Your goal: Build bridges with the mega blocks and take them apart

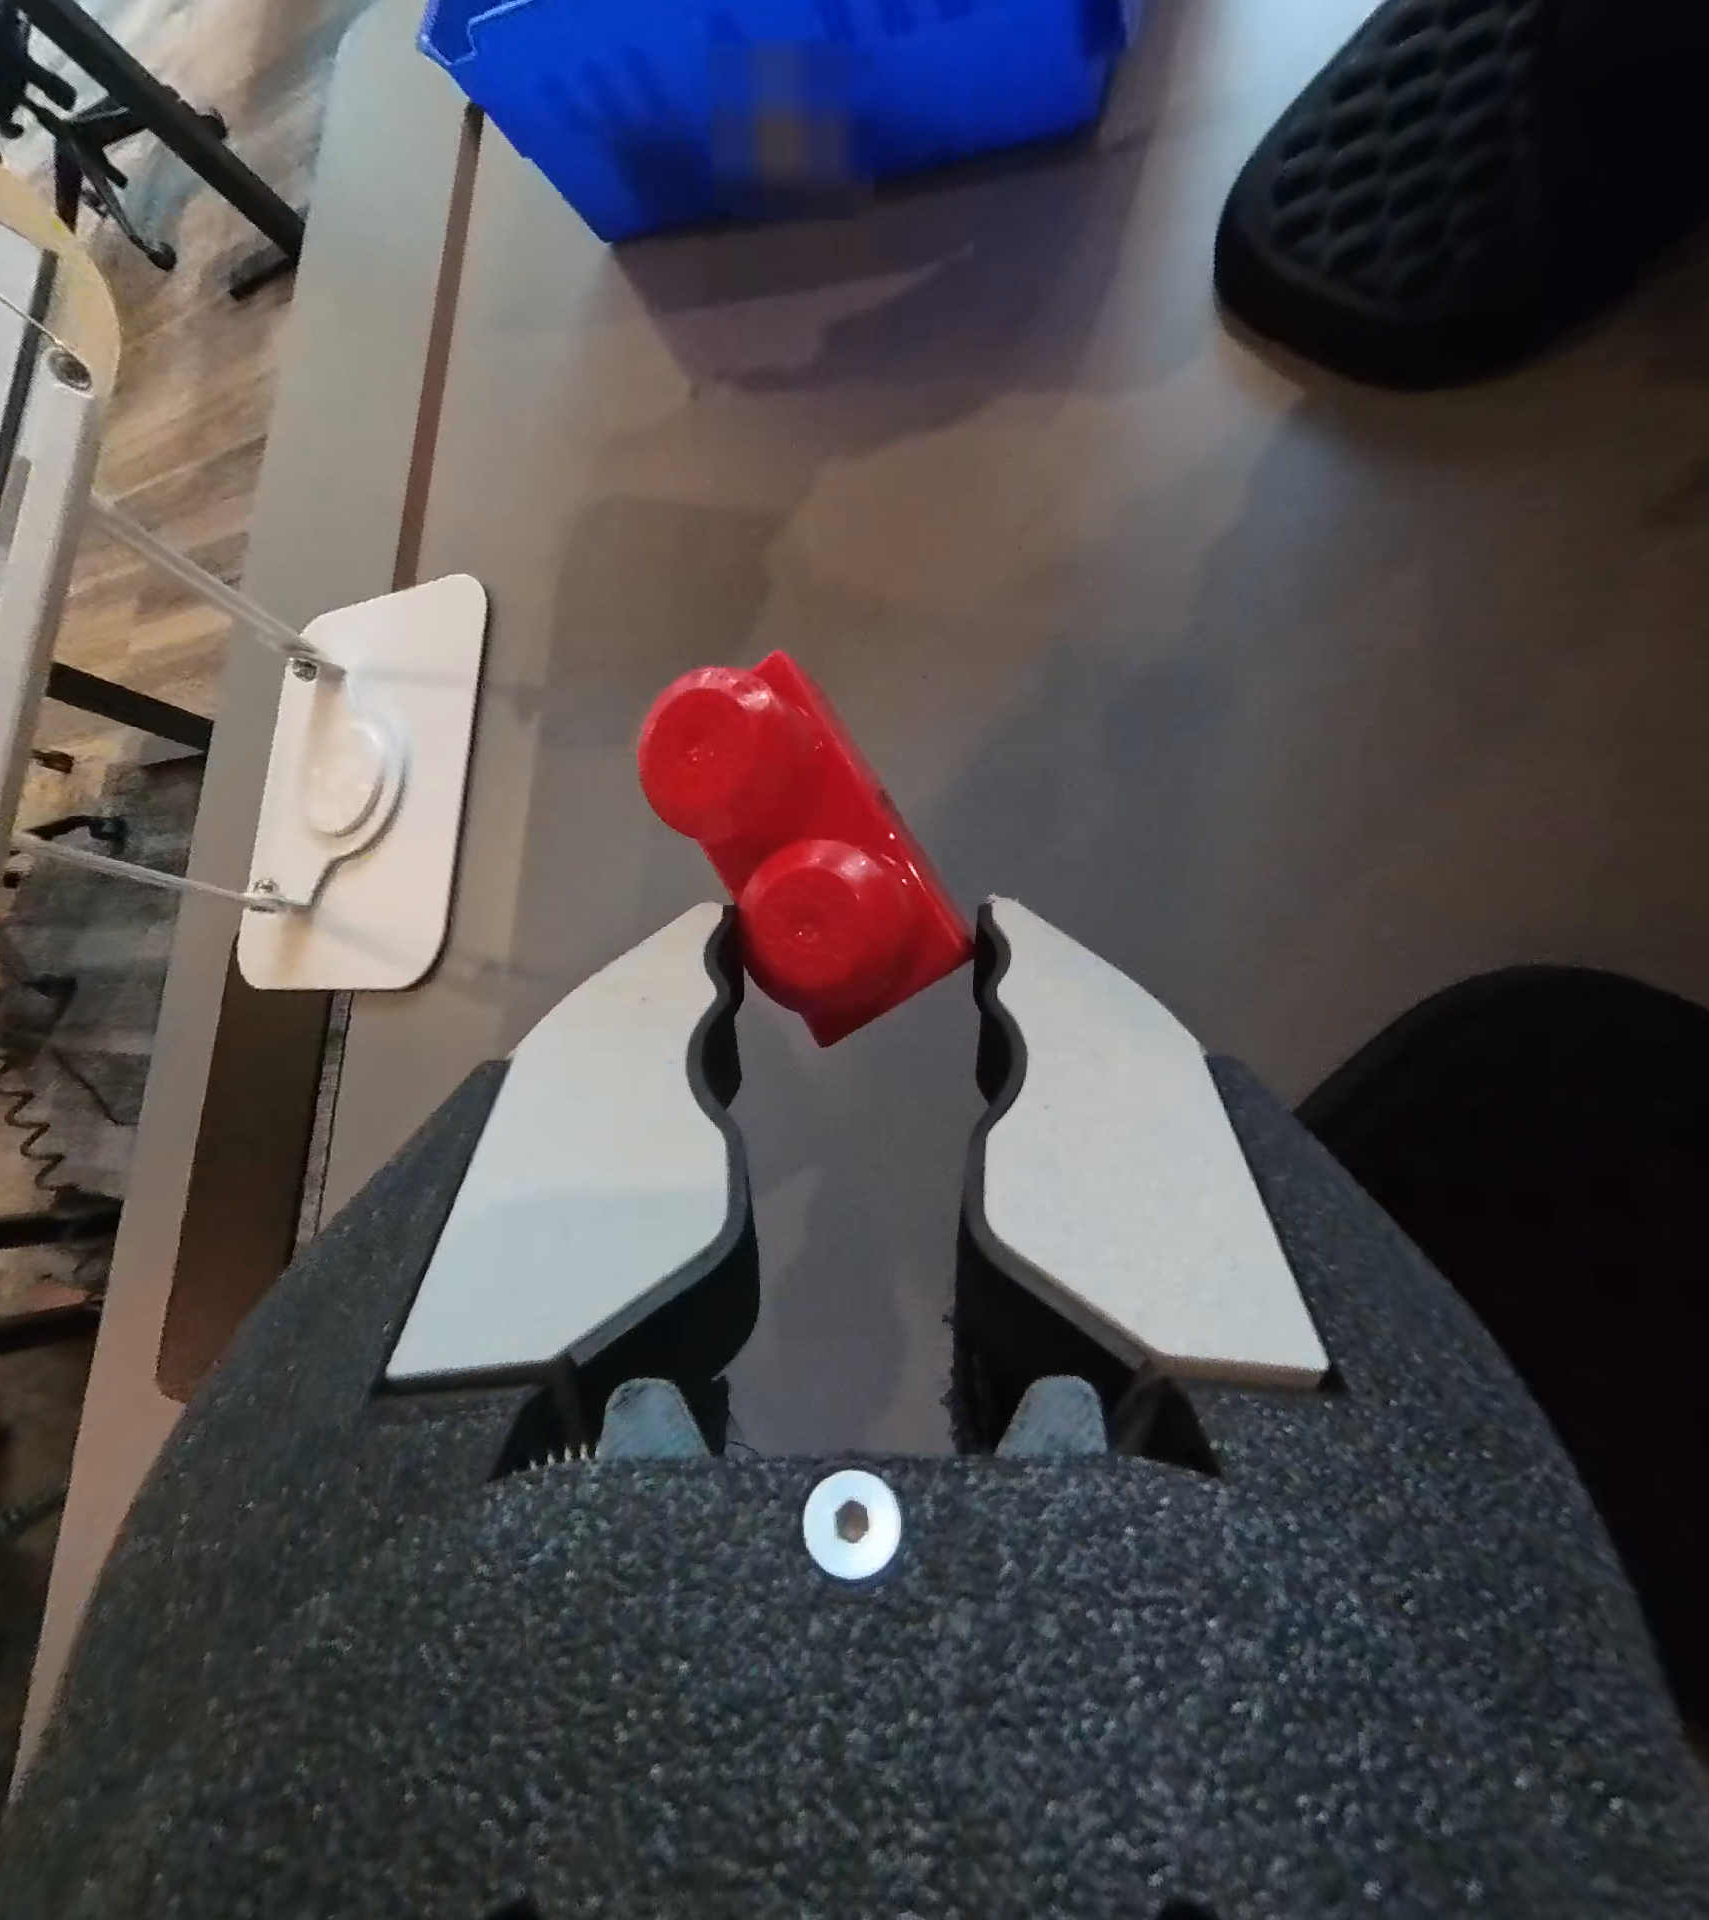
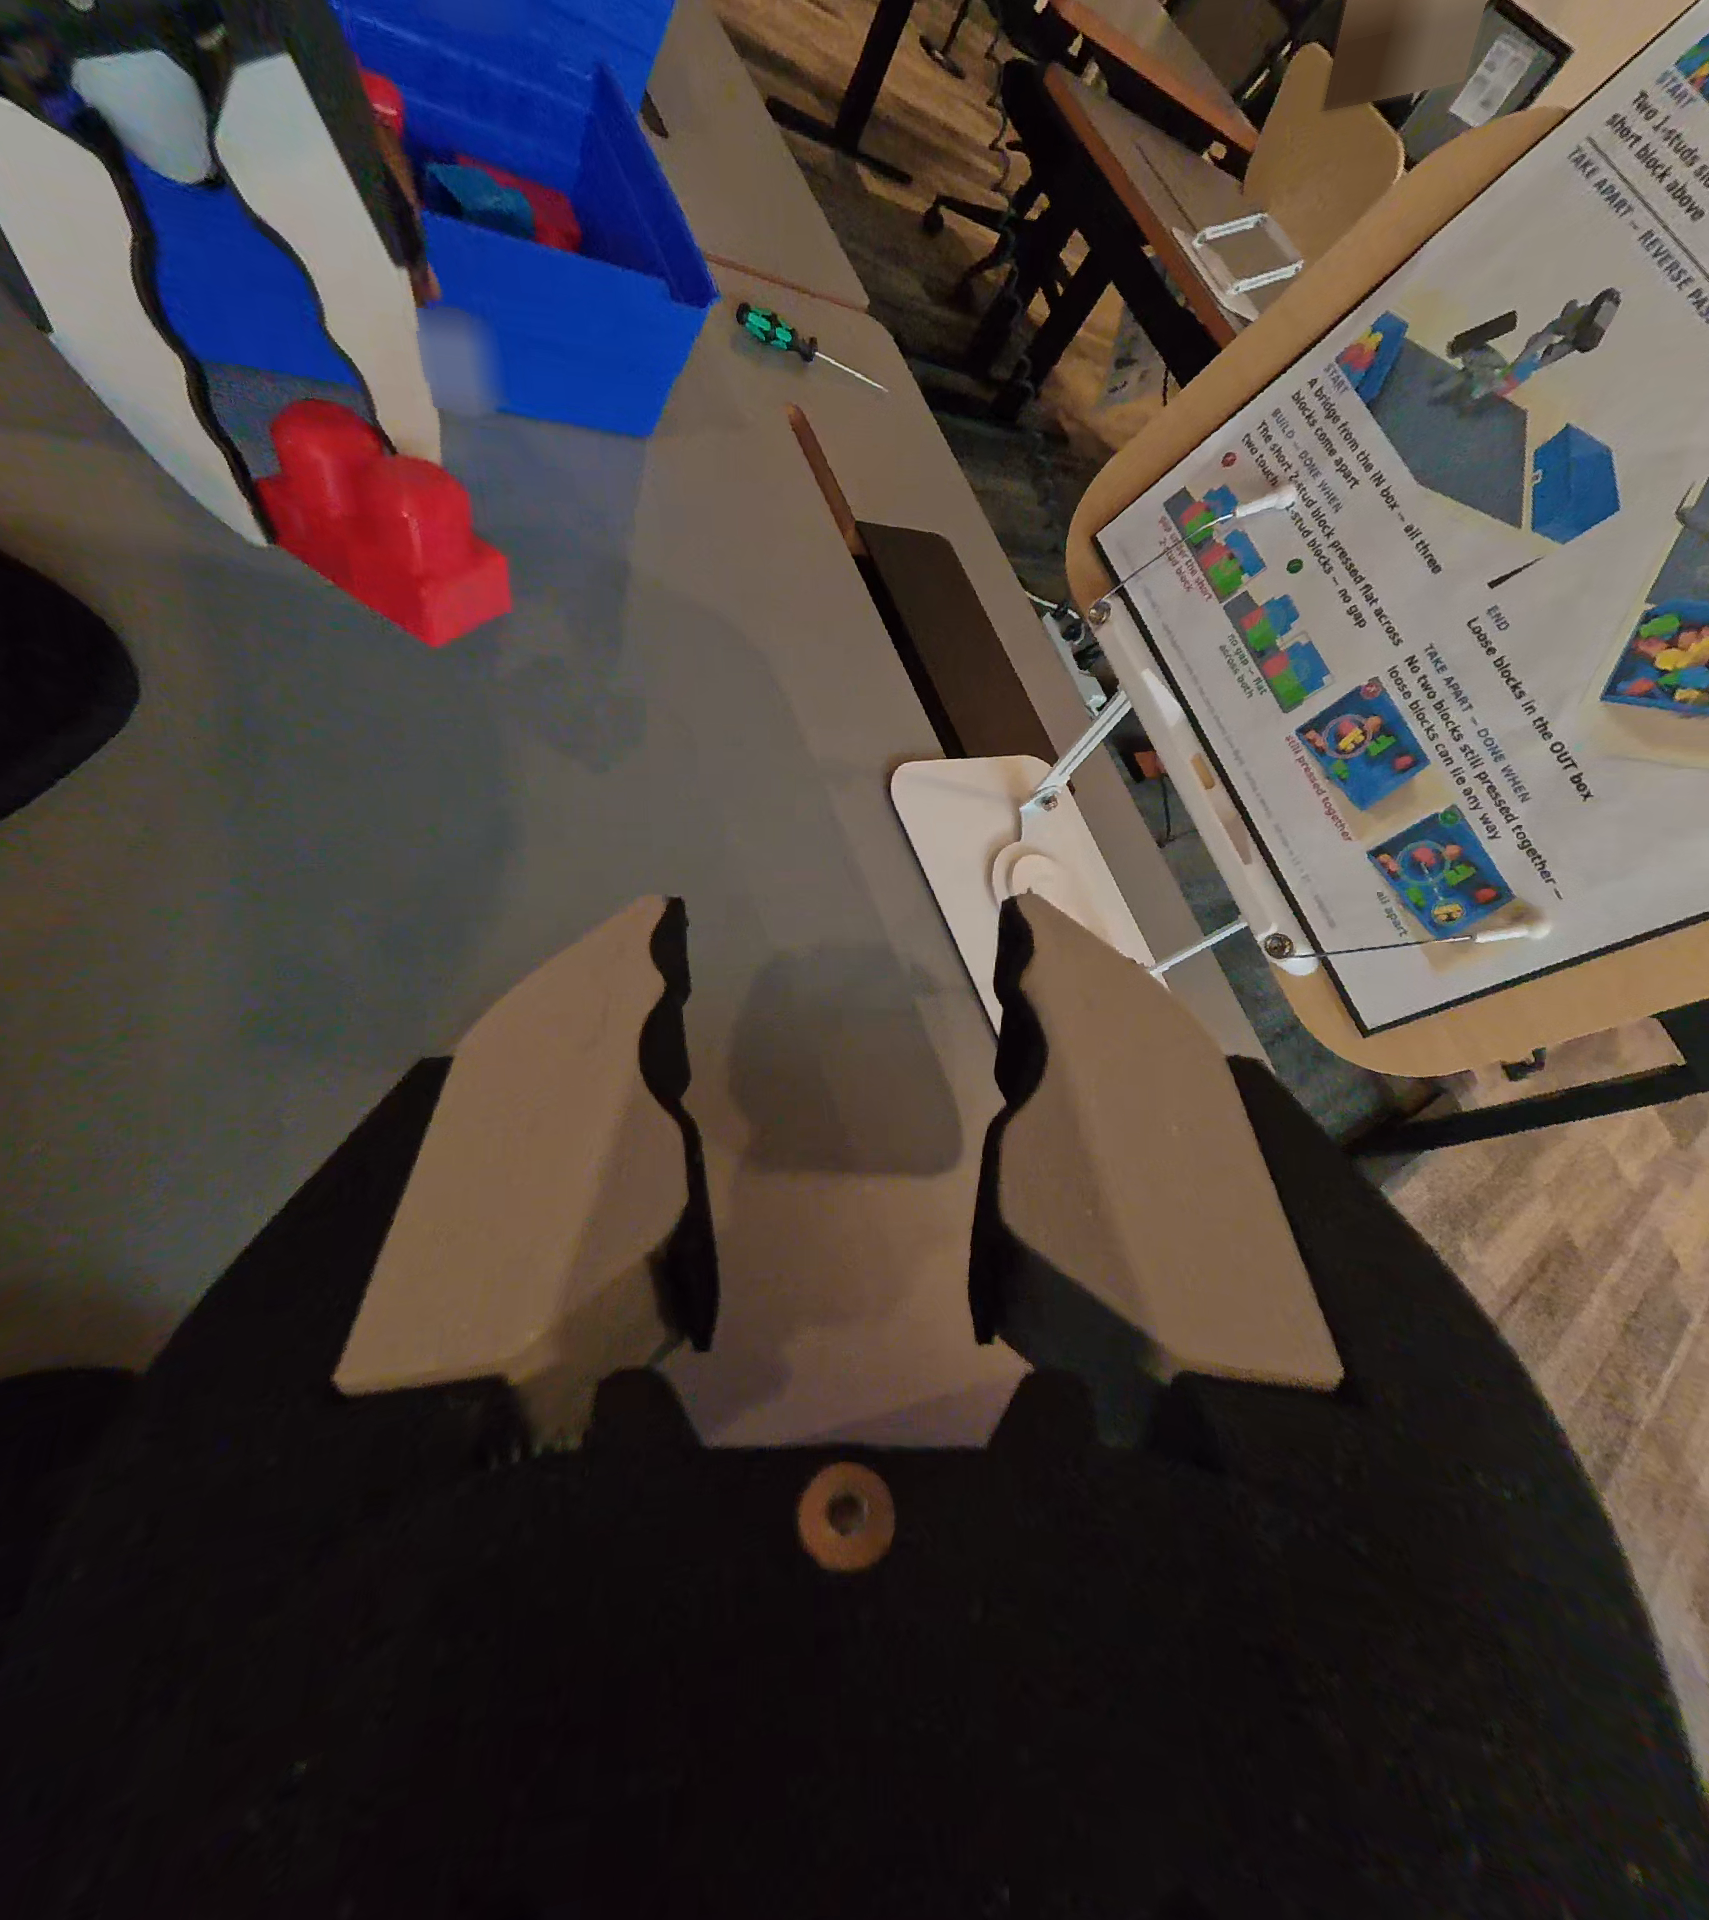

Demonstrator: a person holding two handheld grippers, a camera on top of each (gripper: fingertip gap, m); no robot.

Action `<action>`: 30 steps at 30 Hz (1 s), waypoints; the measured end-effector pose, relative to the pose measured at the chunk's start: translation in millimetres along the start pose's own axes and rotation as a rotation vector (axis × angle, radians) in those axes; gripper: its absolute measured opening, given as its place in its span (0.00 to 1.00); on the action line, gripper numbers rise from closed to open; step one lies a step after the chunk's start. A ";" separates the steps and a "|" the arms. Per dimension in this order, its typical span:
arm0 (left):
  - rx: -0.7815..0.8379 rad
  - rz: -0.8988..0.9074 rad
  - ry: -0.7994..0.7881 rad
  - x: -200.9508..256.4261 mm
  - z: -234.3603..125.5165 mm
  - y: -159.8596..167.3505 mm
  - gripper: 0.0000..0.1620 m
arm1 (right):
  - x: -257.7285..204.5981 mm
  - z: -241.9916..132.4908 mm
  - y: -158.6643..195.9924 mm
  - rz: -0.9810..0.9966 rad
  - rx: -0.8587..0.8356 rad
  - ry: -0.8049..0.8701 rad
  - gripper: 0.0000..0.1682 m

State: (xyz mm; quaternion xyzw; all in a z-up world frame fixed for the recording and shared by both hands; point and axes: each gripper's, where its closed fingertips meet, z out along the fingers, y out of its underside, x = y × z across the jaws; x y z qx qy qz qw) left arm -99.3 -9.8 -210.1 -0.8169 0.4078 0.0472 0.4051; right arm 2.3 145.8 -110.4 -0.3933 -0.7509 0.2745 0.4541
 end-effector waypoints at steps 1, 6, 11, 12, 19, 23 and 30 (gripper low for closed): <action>-0.002 -0.003 -0.009 -2.5 -1.2 0.7 0.26 | 0.1 -0.4 0.3 -0.001 -0.001 0.000 0.34; -0.042 -0.095 -0.131 -28.6 -38.1 27.3 0.26 | -1.3 0.2 2.7 -0.009 -0.011 -0.010 0.34; -0.127 -0.254 -0.300 -47.7 -99.0 92.0 0.26 | -3.0 1.9 2.3 -0.012 -0.016 -0.016 0.34; -0.147 -0.293 -0.337 -50.0 -110.3 107.0 0.26 | -3.5 2.6 2.4 -0.014 -0.019 -0.016 0.34; -0.336 -0.733 -0.556 -48.6 -160.5 219.0 0.27 | -6.3 6.9 4.3 -0.021 -0.040 -0.027 0.34; -0.456 -0.838 -0.531 -32.0 -152.9 265.7 0.27 | -6.3 8.1 7.0 -0.022 -0.056 -0.026 0.34; -0.579 -0.925 -0.469 -15.3 -132.5 310.8 0.27 | -3.8 9.0 11.5 -0.012 -0.071 -0.022 0.34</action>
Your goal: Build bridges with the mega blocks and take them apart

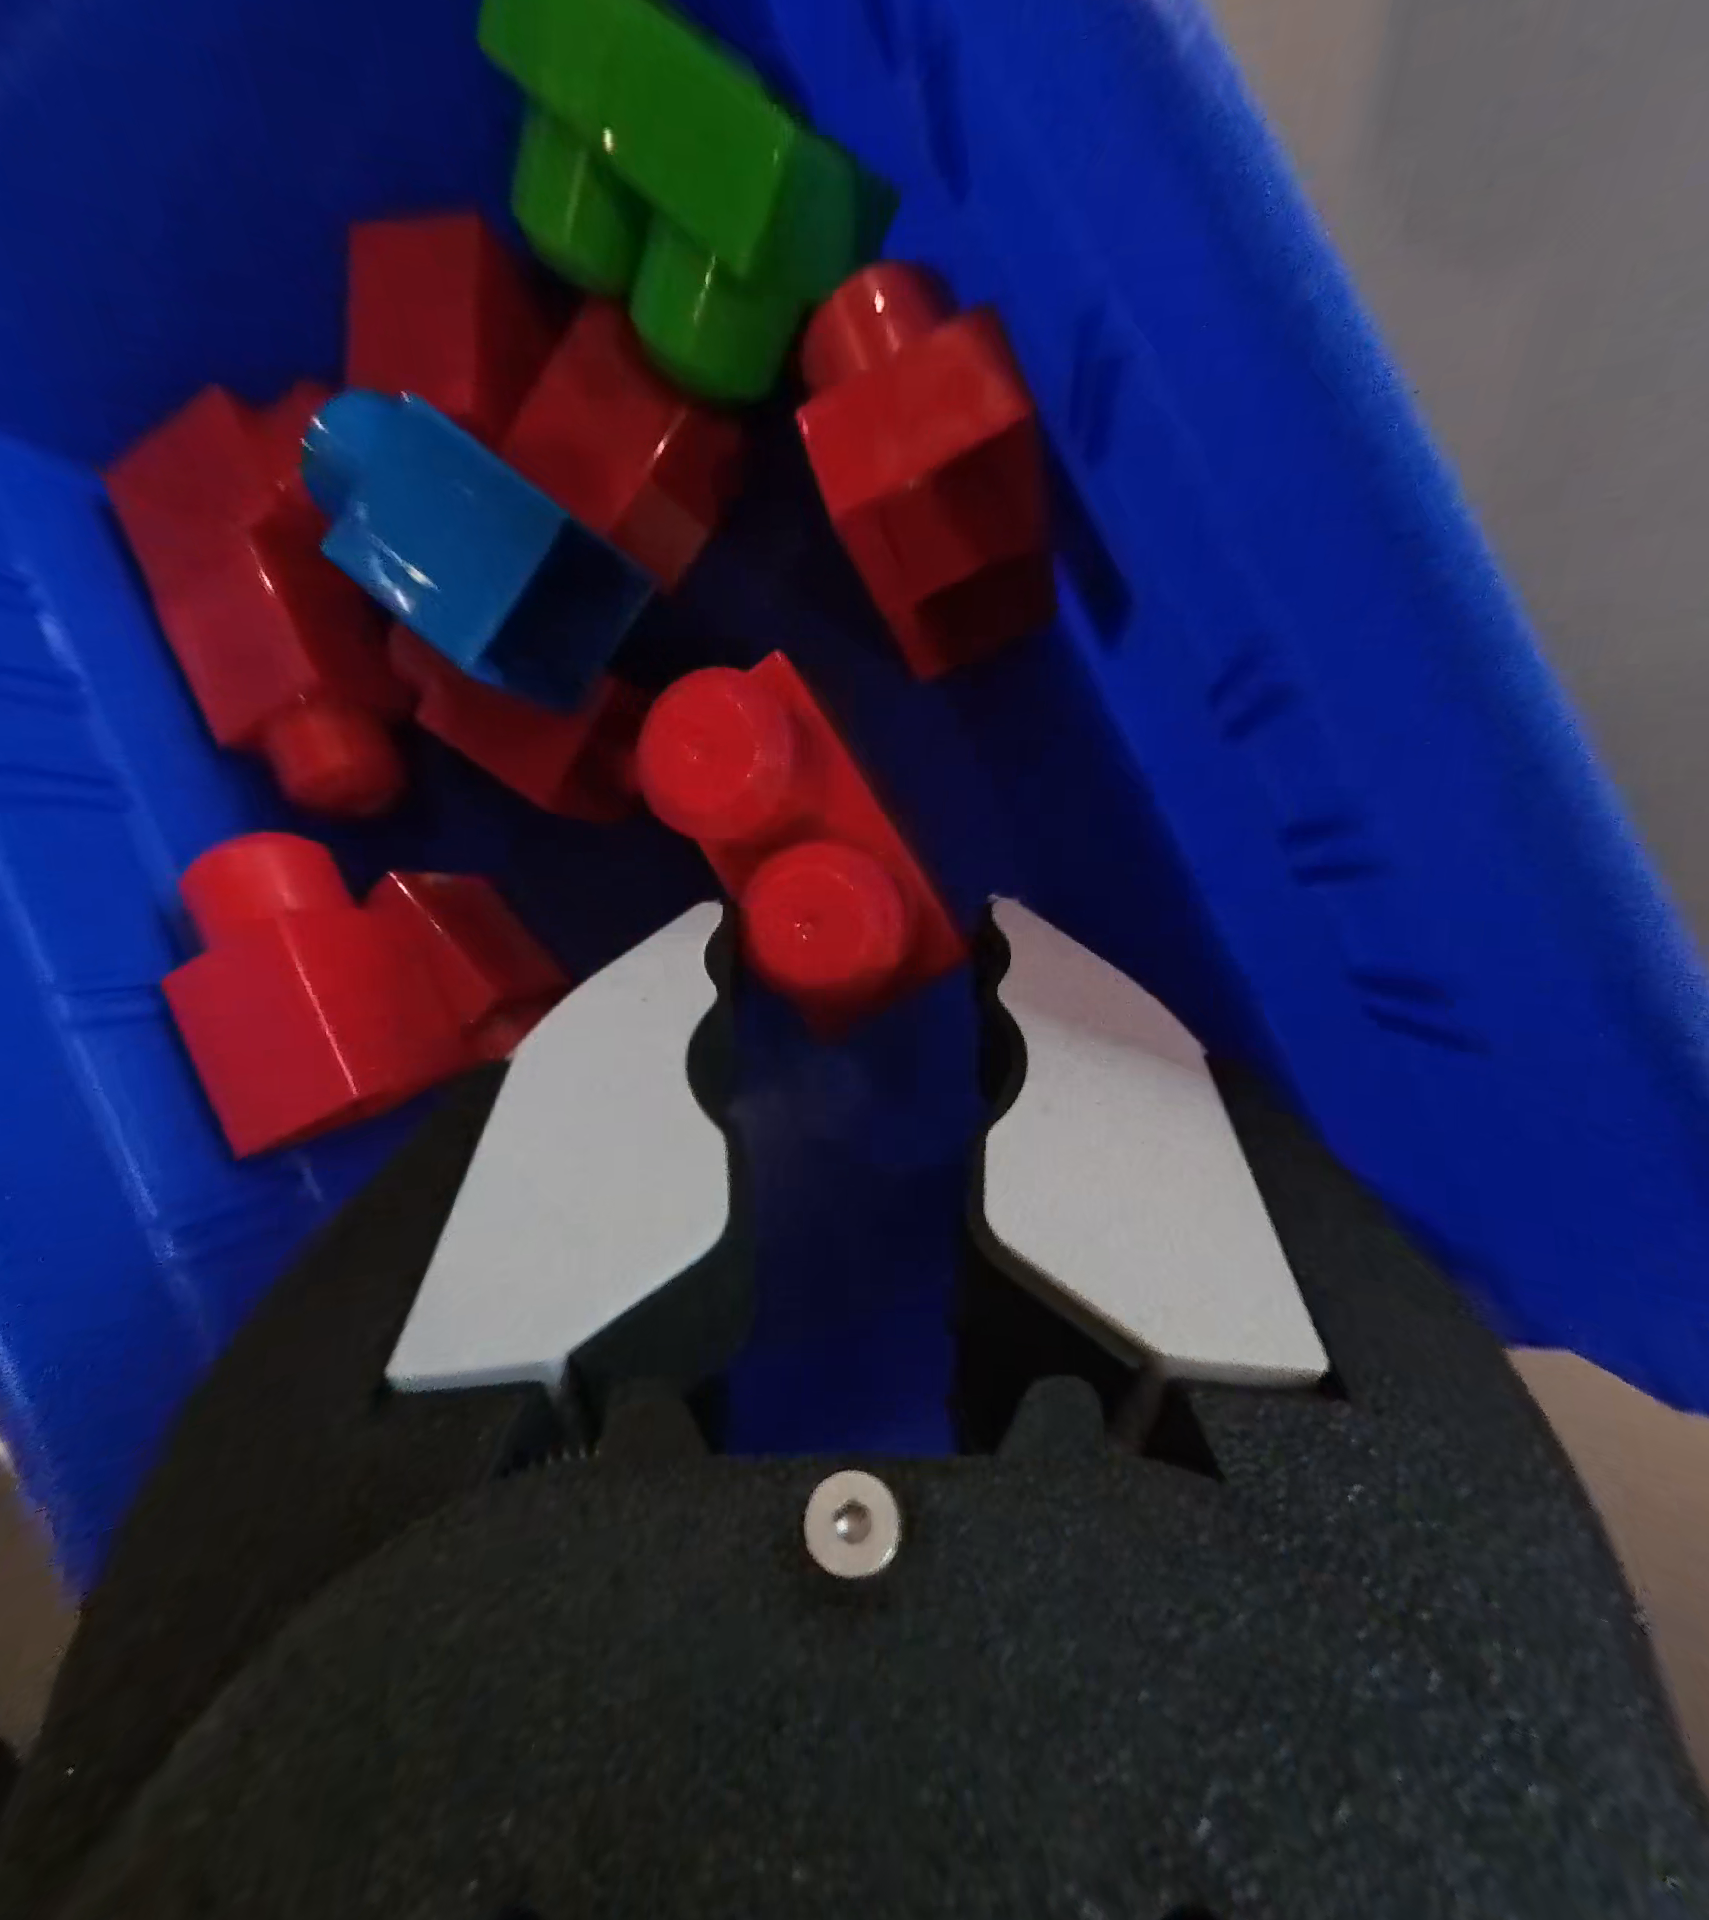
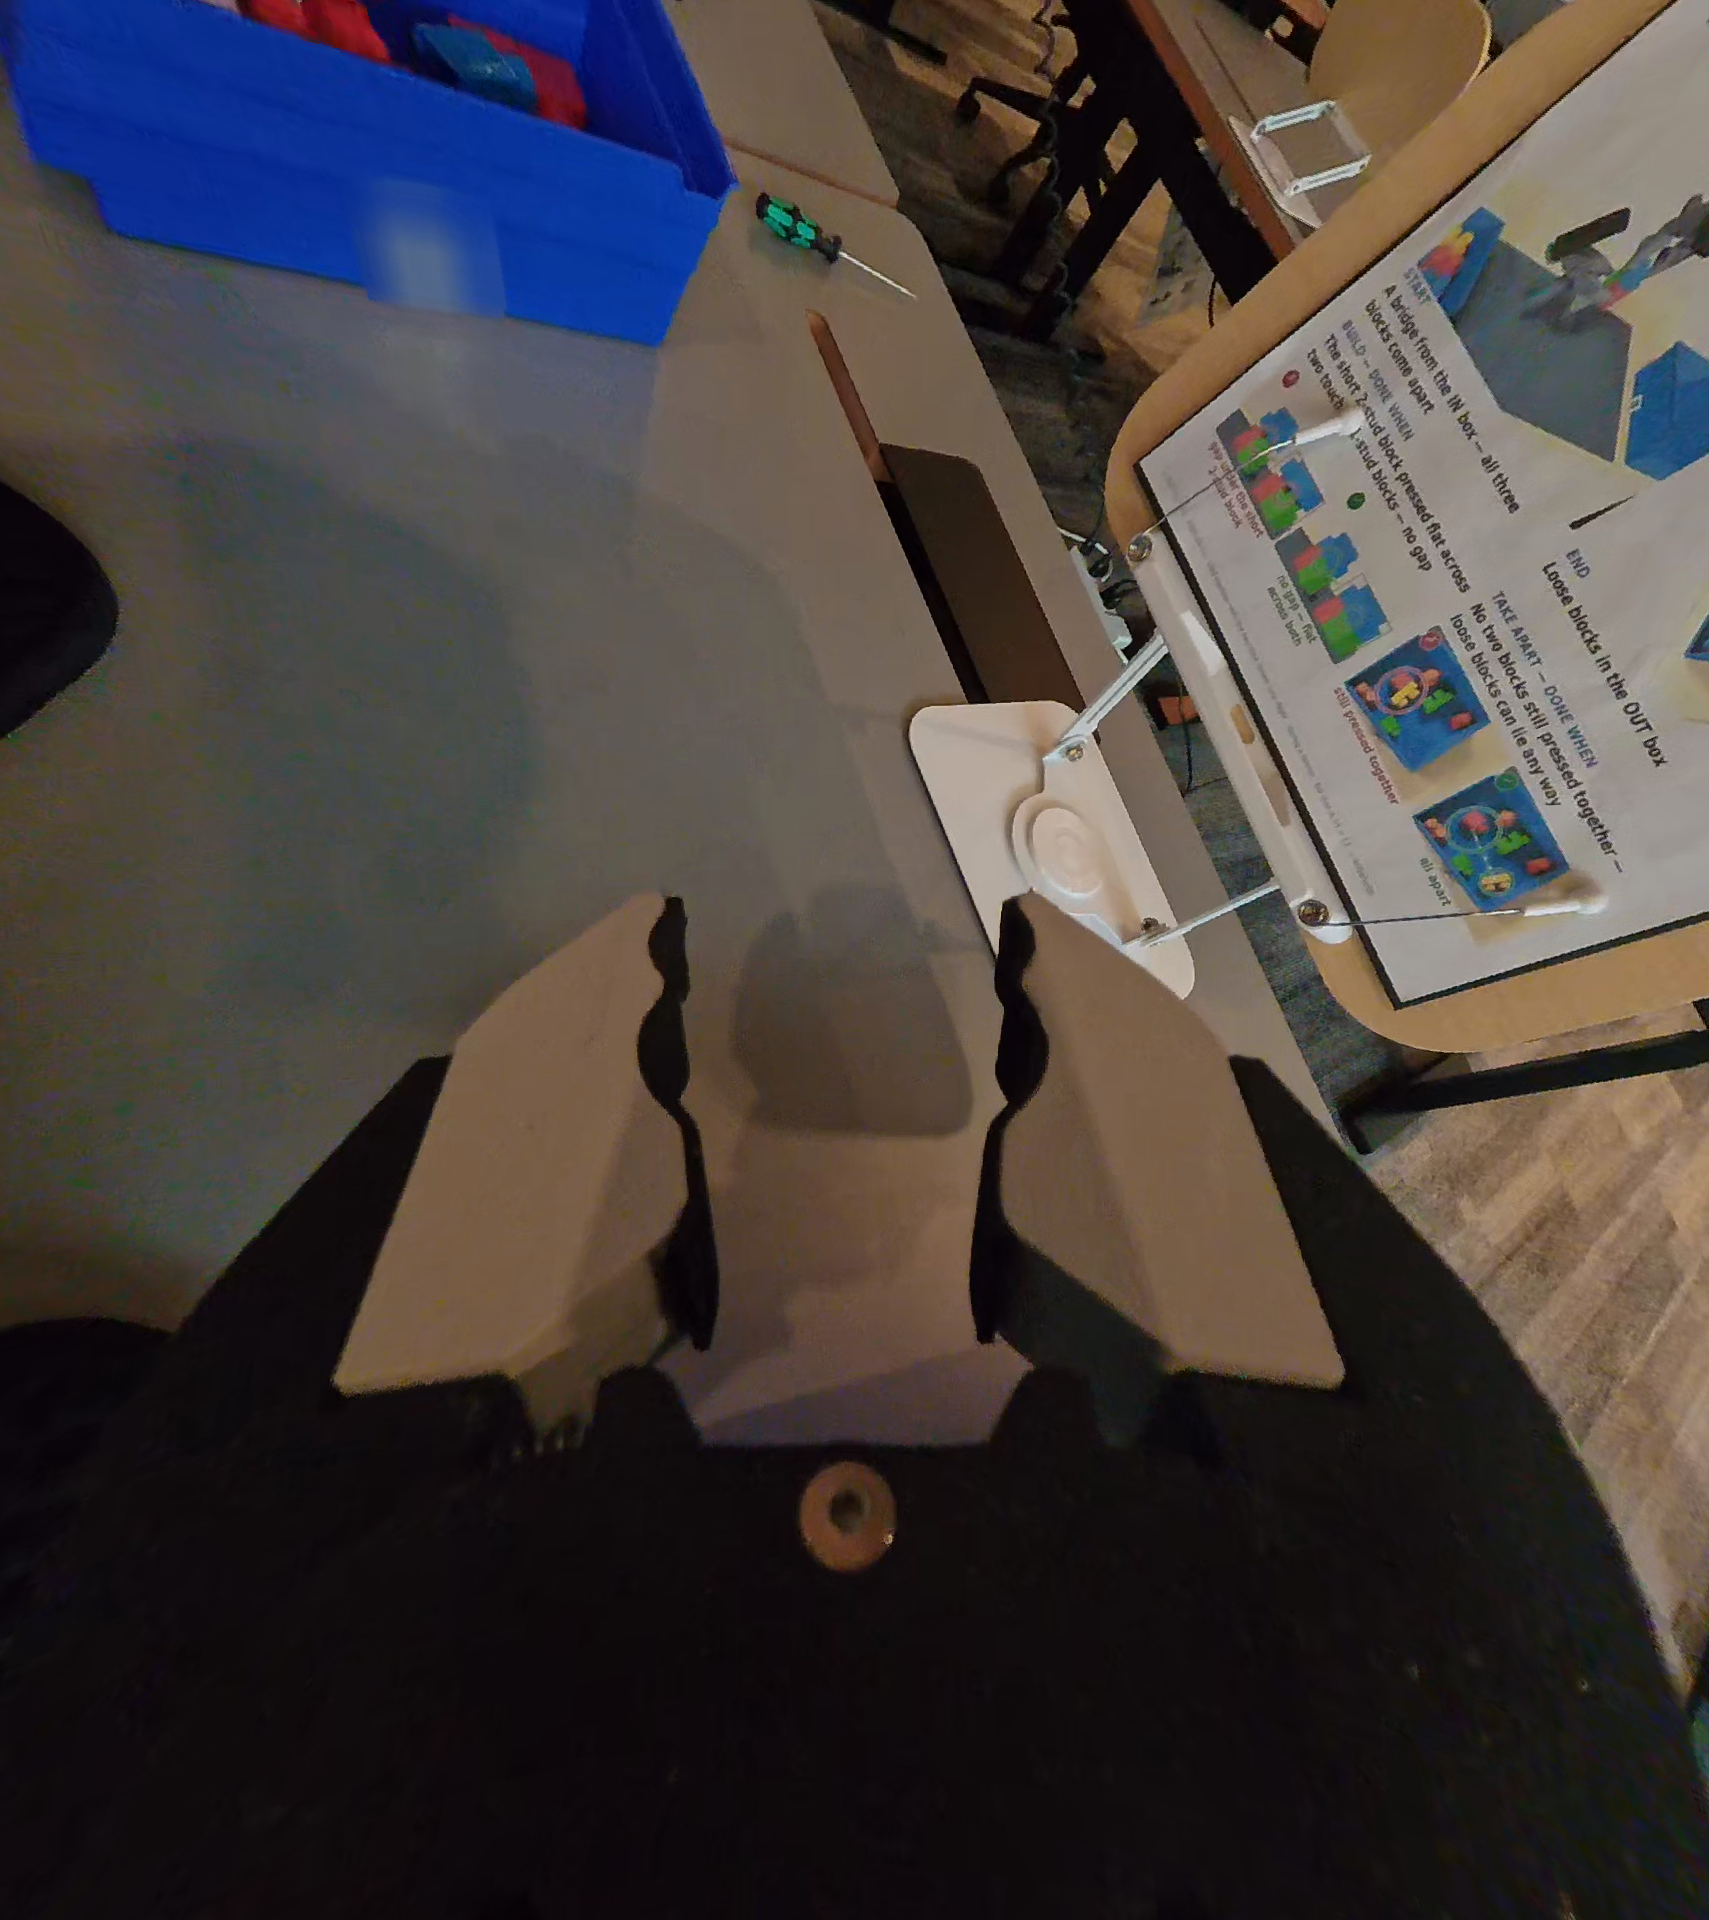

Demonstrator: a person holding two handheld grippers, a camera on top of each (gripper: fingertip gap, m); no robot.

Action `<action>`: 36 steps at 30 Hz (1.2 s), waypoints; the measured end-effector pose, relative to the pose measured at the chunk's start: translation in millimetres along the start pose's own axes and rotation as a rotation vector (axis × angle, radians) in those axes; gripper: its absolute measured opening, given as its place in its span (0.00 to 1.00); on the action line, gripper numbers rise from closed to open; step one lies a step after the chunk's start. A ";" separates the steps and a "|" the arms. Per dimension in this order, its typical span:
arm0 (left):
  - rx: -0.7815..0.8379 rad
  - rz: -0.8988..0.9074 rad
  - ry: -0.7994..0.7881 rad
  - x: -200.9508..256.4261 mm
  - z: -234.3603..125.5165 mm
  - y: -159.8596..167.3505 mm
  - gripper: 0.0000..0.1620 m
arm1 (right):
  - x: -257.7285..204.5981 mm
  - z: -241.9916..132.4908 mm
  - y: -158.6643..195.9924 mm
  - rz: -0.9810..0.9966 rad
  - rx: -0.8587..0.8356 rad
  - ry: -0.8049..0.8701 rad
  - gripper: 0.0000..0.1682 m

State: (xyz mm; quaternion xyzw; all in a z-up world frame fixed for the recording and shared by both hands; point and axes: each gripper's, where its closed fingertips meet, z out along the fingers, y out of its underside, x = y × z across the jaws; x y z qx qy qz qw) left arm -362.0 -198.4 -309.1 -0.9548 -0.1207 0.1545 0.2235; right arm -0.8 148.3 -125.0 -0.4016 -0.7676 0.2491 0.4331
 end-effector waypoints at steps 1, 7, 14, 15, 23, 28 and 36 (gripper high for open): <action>-0.017 -0.002 -0.002 -1.0 4.5 3.2 0.27 | 0.0 0.5 0.5 0.001 -0.002 -0.001 0.34; -0.026 -0.018 0.027 0.7 20.5 11.7 0.27 | -1.7 4.5 2.4 -0.005 -0.020 -0.012 0.34; -0.019 -0.027 0.027 -4.3 14.8 22.6 0.36 | -1.5 7.0 5.1 -0.001 -0.033 -0.017 0.34; -0.011 -0.030 0.008 -7.7 10.2 22.4 0.35 | -1.4 7.5 5.6 0.000 -0.035 -0.017 0.34; 0.031 -0.124 -0.218 -62.2 -36.0 17.0 0.35 | -2.6 11.7 7.0 -0.004 -0.047 -0.028 0.34; -0.093 -0.079 -0.336 -85.9 -26.3 24.2 0.34 | -3.1 10.6 6.2 -0.010 -0.045 -0.026 0.35; -0.214 -0.033 -0.414 -99.2 -1.0 26.3 0.31 | 1.7 7.1 7.5 -0.001 -0.035 -0.009 0.35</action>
